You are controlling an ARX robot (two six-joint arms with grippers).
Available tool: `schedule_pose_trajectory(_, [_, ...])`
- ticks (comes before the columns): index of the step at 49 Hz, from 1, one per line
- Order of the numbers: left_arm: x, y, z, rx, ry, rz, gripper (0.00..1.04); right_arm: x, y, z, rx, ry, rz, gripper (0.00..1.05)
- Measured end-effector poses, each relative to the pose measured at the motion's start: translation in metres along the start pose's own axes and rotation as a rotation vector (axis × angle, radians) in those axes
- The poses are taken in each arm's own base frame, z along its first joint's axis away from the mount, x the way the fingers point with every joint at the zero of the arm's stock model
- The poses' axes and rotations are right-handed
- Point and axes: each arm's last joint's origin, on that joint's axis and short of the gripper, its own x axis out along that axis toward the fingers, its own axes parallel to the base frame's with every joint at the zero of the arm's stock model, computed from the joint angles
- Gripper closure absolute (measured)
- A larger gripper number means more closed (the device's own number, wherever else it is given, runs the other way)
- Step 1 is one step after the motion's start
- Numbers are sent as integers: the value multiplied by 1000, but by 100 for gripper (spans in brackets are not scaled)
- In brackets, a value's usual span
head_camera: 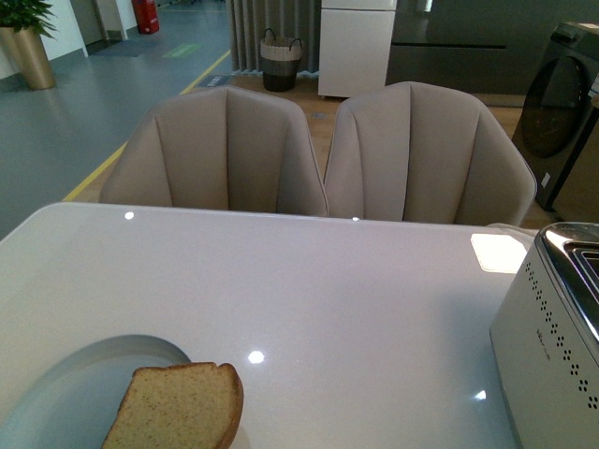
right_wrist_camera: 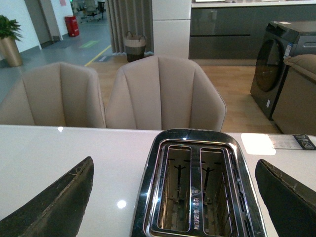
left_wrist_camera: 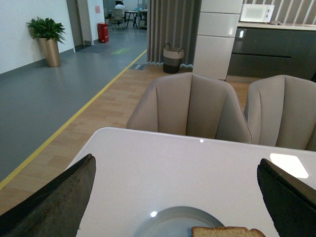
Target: Left arm holds plate, right arm toasts bread
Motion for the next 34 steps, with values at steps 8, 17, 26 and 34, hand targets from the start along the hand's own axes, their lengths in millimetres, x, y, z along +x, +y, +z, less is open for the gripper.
schedule_pose_trajectory(8, [0, 0, 0, 0, 0, 0, 7, 0, 0, 0, 0, 0, 0, 9])
schedule_pose_trajectory(17, [0, 0, 0, 0, 0, 0, 7, 0, 0, 0, 0, 0, 0, 9])
schedule_pose_trajectory(26, [0, 0, 0, 0, 0, 0, 7, 0, 0, 0, 0, 0, 0, 9])
schedule_pose_trajectory(34, [0, 0, -1, -24, 243, -141, 7, 0, 0, 0, 0, 0, 0, 9])
